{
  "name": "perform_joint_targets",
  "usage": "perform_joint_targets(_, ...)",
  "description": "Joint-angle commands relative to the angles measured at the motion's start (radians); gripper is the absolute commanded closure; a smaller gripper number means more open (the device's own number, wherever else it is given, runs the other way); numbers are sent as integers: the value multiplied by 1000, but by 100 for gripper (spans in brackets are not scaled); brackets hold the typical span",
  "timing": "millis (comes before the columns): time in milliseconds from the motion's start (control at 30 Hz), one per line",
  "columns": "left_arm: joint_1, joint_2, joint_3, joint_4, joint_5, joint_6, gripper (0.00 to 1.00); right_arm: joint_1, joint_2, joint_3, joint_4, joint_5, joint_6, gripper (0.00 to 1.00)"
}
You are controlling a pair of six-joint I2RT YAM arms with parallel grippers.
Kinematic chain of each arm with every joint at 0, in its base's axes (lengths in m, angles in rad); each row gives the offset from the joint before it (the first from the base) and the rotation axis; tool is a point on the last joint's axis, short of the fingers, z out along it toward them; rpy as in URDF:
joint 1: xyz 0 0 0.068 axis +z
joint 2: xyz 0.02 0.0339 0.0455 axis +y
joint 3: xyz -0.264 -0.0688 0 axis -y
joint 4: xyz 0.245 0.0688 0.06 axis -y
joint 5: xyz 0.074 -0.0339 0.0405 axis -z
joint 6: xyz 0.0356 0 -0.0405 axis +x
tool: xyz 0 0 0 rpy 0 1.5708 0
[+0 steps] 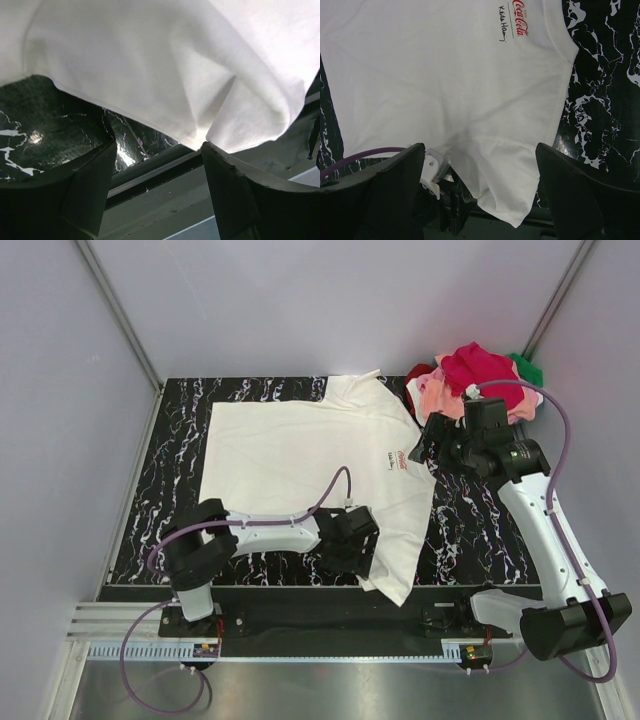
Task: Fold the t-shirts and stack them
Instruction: Flatten the tshirt out
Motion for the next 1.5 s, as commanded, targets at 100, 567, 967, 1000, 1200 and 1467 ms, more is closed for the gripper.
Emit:
perform_joint_targets(100,-4,106,103,-55,-89,-7,38,0,-46,-4,-2,19,-20,0)
perform_joint_targets(567,-7,282,179,-213,-160,61,78,0,-102,-48,13,-4,-22,0)
perform_joint_targets(967,-33,52,-30,-393,-166,61,100,0,-161,-99,10,4,-20,0)
perform_joint_targets(1000,-36,29,-44,-398,-158,53,100,0,-161,-105,9,4,-12,0)
perform_joint_targets(1200,-62,-124,-51,-494,-171,6,49,0,-154,-123,13,-7,1,0)
perform_joint_targets(1467,111,-425,87,-586,-258,90,1,6,-65,-117,-16,-73,37,0)
